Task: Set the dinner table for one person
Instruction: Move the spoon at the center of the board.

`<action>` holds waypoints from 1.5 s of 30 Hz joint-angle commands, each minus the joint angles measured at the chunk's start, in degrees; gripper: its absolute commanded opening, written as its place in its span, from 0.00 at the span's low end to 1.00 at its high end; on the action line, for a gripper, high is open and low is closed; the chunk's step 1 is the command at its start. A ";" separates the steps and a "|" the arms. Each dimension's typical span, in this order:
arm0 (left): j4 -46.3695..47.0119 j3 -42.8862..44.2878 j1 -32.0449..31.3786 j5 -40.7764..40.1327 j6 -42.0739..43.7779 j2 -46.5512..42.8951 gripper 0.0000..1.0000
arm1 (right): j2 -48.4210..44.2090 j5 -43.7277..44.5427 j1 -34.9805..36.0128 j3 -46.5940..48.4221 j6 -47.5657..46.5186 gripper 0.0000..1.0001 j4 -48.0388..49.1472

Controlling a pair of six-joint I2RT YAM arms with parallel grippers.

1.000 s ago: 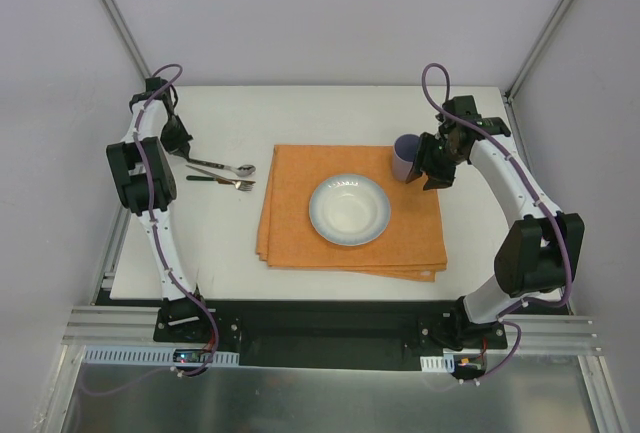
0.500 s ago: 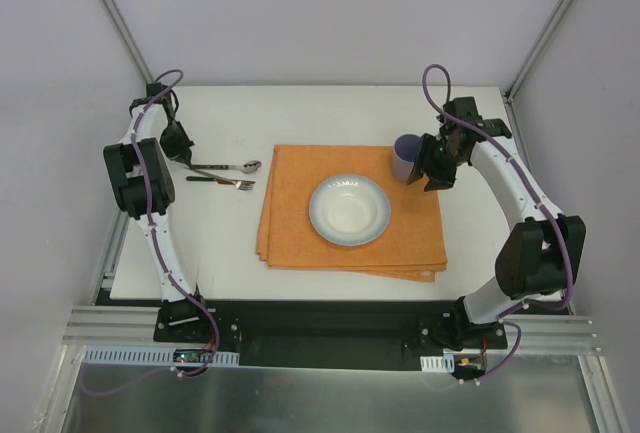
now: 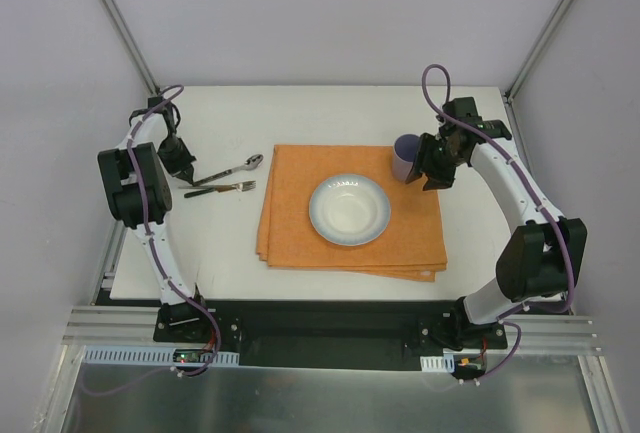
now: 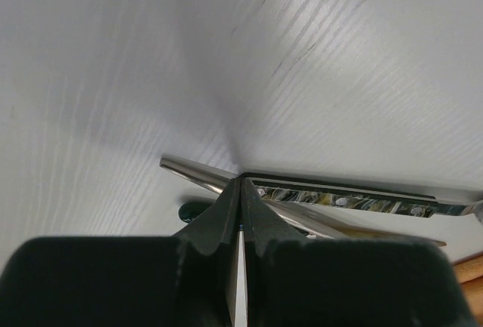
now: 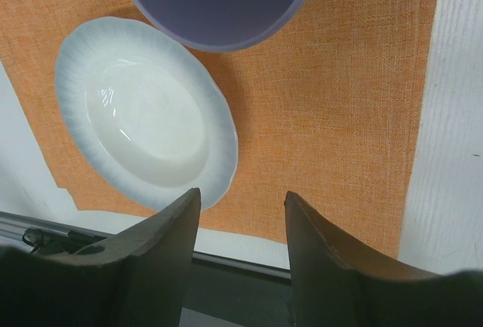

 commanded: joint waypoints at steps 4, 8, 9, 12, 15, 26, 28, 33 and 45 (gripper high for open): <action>-2.52 -7.76 0.02 2.58 -3.82 -8.17 0.00 | 0.08 -0.44 1.08 2.69 1.11 0.52 1.10; -2.34 -11.45 -1.30 3.29 -4.43 -10.98 0.00 | 0.17 -0.45 1.34 2.52 1.37 0.52 1.63; -2.34 -11.90 -1.56 3.47 -4.61 -11.95 0.00 | 0.26 -0.53 1.43 2.34 1.37 0.52 1.72; -2.43 -13.65 -3.14 4.87 -5.22 -14.15 0.00 | 0.17 -0.53 1.60 1.99 1.46 0.52 1.98; -2.52 -15.59 -5.07 5.40 -5.92 -16.61 0.00 | 0.35 -0.45 1.78 1.90 1.64 0.52 2.25; -1.46 -3.57 -7.54 3.64 -1.89 -14.35 0.00 | 1.05 -0.44 3.19 1.37 1.99 0.52 2.86; 0.37 0.82 -7.54 7.41 0.83 -11.71 0.00 | 1.05 -0.27 3.36 1.46 1.90 0.52 2.69; 2.85 9.35 -7.54 16.83 4.44 -0.54 0.00 | 0.79 0.78 3.45 1.64 0.94 0.51 1.11; 2.85 18.78 -7.63 12.00 3.83 8.52 0.00 | 0.35 2.11 3.45 1.72 -0.65 0.52 -1.80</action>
